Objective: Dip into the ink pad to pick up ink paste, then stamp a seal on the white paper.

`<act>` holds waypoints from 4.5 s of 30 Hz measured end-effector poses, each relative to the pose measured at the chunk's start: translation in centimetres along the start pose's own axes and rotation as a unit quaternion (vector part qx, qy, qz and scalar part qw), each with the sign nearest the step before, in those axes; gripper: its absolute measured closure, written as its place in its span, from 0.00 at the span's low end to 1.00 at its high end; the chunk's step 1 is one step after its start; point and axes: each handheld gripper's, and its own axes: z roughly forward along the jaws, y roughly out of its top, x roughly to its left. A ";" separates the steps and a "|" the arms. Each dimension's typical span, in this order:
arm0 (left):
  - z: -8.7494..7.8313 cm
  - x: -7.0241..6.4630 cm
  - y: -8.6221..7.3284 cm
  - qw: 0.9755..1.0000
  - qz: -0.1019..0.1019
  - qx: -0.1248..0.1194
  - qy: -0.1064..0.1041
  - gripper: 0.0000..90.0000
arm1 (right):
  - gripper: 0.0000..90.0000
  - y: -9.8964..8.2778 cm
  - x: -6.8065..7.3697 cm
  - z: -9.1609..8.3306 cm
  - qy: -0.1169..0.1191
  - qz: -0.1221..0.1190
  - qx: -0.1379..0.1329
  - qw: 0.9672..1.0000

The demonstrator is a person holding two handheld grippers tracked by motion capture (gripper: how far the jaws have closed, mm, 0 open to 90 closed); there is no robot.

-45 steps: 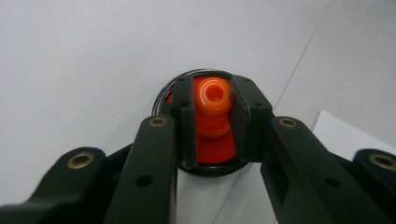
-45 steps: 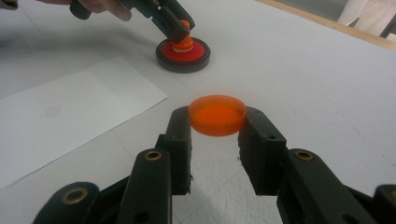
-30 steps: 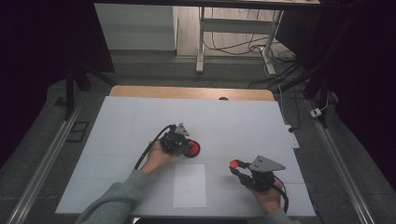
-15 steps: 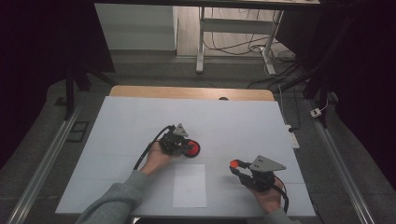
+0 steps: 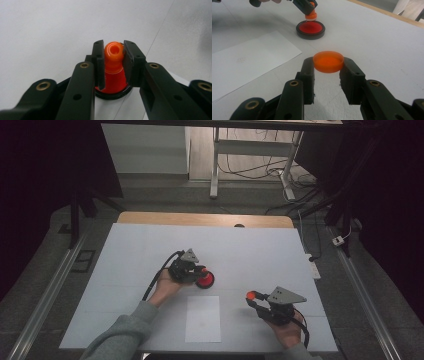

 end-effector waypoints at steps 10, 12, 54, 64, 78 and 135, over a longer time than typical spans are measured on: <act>1.1 0.4 -0.5 1.000 -0.010 0.019 -0.003 0.81 | 0.72 -0.1 -0.1 0.0 -0.001 0.001 0.000 1.000; 1.3 0.4 -0.6 1.000 -0.011 0.021 -0.002 0.81 | 0.71 -0.1 -0.1 0.0 -0.002 0.002 0.000 1.000; 1.4 0.1 -1.4 1.000 -0.011 0.002 0.008 0.81 | 0.72 0.0 0.0 0.0 -0.001 -0.001 -0.002 1.000; 1.4 -0.1 -1.1 1.000 -0.004 0.010 0.012 0.81 | 0.71 0.0 0.0 -0.1 -0.002 0.000 -0.001 1.000; -0.1 -0.3 -0.4 1.000 -0.004 -0.024 0.012 0.81 | 0.71 0.0 -0.1 -0.1 -0.001 0.000 -0.003 1.000; -7.1 -3.0 -0.6 0.996 -0.002 -0.079 -0.040 0.81 | 0.71 -0.1 -0.4 0.1 -0.001 0.001 0.002 1.000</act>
